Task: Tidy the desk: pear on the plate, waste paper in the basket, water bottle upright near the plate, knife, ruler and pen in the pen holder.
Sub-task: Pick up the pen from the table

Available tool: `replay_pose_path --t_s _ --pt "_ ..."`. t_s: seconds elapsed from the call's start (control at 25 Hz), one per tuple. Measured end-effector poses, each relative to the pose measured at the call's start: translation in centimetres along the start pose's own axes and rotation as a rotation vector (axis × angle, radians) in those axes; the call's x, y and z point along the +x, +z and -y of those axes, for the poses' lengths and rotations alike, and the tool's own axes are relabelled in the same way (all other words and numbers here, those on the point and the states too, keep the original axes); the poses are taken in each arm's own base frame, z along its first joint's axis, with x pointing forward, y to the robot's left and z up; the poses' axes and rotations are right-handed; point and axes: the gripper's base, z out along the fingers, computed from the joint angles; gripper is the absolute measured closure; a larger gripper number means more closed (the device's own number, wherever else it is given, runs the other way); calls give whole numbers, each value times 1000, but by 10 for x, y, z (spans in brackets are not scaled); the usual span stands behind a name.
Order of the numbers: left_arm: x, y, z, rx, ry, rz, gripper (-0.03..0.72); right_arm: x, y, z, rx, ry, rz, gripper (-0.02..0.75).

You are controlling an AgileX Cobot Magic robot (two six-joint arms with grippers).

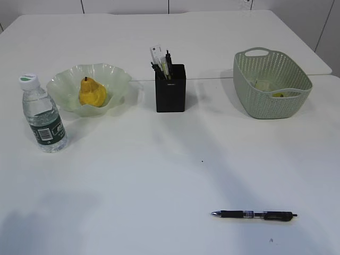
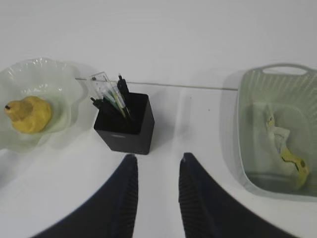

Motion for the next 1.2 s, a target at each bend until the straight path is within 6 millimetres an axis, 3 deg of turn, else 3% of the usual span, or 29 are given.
replay_pose_path --t_s 0.36,0.68,1.2 --pt "-2 5 7 63 24 -25 449 14 -9 5 44 -14 -161 489" --pt "4 15 17 166 158 -162 449 22 -11 7 69 -57 -256 490" --pt "4 17 25 236 115 -202 449 33 -15 10 83 -106 -389 490"
